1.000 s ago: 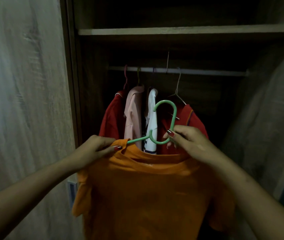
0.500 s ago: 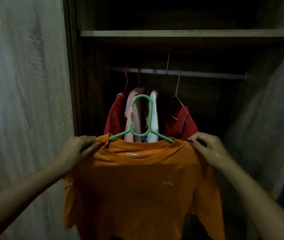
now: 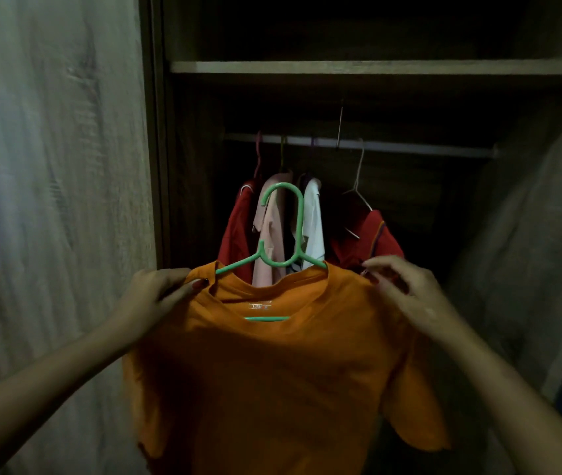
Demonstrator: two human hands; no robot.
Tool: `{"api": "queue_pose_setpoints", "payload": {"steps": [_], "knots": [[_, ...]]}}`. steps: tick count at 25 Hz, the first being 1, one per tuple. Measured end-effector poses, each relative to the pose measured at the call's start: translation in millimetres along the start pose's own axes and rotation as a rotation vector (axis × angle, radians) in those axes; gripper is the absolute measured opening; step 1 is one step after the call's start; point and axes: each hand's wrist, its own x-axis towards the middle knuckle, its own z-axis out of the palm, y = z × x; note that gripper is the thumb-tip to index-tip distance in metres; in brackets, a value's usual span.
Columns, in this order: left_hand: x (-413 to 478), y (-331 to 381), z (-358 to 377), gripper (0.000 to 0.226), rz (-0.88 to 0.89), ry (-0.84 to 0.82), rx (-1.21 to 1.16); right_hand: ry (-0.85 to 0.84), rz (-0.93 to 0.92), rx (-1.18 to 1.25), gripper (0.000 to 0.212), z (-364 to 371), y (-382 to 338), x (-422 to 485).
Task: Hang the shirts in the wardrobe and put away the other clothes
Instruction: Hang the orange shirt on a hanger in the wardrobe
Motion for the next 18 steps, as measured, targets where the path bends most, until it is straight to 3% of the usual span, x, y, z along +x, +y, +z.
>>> {"api": "queue_pose_setpoints", "payload": {"steps": [2,4,6,9,13,15,18], "knots": [[0.6,0.9,2.9,0.024,-0.017,-0.010,0.015,-0.148,-0.030,-0.089,0.012,5.4,1.6,0.6],[0.1,1.5,3.4,0.056,0.000,-0.035,0.018,-0.090,-0.043,-0.039,0.012,7.6,-0.4,1.7],[2.0,1.2,-0.8,0.066,-0.005,-0.064,0.010,0.009,-0.036,-0.002,0.013,2.7,-1.1,1.4],[5.2,-0.6,-20.7,0.058,-0.088,-0.045,-0.024,0.090,-0.006,-0.035,0.017,-13.4,-3.4,-0.9],[11.5,-8.7,-18.3,0.026,-0.154,-0.020,-0.069,0.111,0.021,-0.081,0.018,-31.7,-4.9,-9.0],[17.7,-2.9,-5.1,0.021,-0.144,-0.026,-0.089,0.023,0.083,-0.061,0.013,-46.3,-14.3,-17.2],[42.1,8.3,20.7,0.013,-0.125,0.082,-0.124,-0.290,0.252,0.187,0.018,-80.7,-40.6,-34.1]]}}
